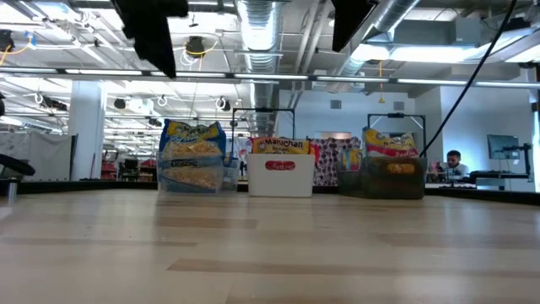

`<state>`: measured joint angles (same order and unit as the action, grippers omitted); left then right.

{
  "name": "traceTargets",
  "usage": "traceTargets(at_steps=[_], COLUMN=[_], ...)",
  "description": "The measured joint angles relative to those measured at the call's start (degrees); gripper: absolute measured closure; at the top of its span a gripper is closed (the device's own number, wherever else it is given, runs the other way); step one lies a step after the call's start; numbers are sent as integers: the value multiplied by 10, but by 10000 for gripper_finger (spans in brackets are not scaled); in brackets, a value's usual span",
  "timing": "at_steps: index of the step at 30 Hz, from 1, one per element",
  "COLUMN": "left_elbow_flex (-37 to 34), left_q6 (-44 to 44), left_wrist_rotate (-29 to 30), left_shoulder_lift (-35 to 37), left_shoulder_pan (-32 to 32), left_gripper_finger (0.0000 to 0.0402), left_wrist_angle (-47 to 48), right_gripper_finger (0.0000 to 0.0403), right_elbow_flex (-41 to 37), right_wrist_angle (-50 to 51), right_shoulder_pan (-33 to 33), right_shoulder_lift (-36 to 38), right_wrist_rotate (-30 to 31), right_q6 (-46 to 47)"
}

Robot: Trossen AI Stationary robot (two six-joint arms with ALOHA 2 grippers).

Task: Sort Maruchan noodles
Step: Put the red noodle pack into the white bin

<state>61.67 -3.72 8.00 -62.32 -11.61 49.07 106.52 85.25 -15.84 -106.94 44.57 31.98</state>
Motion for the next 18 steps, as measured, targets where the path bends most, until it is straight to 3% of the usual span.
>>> traceTargets(at_steps=[9, 18], left_elbow_flex=[-22, -23], left_q6=[-129, -286], left_wrist_rotate=[2, 2], left_shoulder_lift=[112, 111], left_shoulder_pan=[124, 257], left_gripper_finger=[239, 239], left_wrist_angle=[1, 77], right_gripper_finger=[237, 237], right_elbow_flex=[0, 0], right_wrist_angle=[-3, -28], right_shoulder_pan=[-7, -7], right_shoulder_lift=[0, 0], right_wrist_rotate=[-100, -169], right_q6=[1, 2])
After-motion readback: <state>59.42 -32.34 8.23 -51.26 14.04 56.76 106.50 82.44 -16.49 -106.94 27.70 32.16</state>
